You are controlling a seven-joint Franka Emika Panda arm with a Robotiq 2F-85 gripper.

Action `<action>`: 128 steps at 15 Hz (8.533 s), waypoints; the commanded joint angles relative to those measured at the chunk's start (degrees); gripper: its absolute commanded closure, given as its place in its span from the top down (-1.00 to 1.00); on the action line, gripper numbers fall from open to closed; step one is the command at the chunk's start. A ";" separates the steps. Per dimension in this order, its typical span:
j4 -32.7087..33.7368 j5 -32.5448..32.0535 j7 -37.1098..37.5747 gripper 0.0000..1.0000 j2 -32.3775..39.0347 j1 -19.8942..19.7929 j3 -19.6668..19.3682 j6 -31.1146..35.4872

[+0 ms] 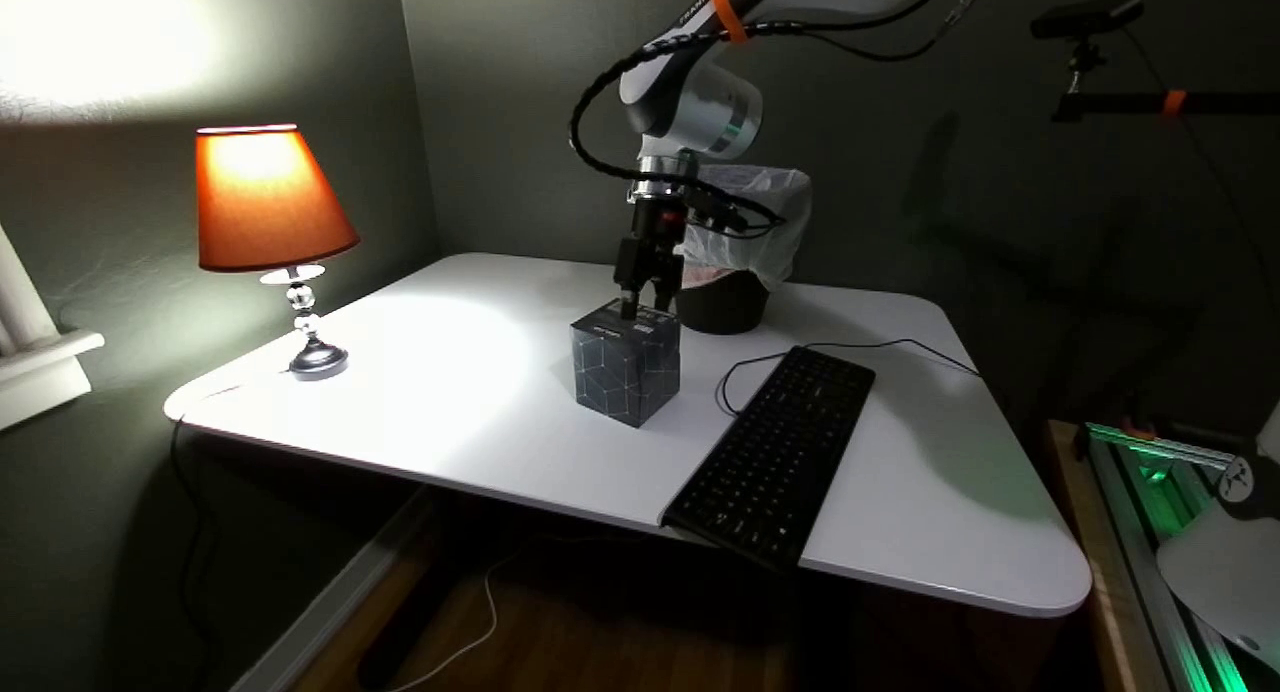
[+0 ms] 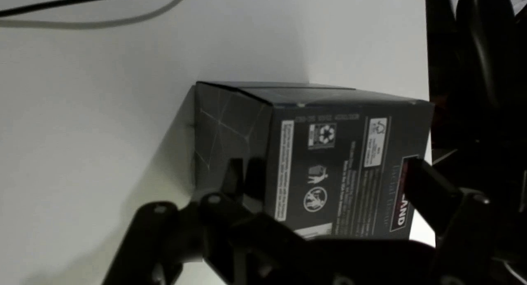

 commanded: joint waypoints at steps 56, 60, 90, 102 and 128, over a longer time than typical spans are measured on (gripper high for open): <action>-12.59 -57.27 36.44 -0.99 -9.11 22.55 -9.88 20.71; -11.76 -61.27 40.33 -0.99 -7.75 24.39 -10.06 18.87; -8.83 -57.39 43.09 1.00 -9.23 24.68 -1.26 9.77; 0.25 -23.66 14.24 1.00 -18.92 10.36 -3.11 -4.97; 14.93 -18.30 -20.91 1.00 2.39 3.38 -1.51 -12.47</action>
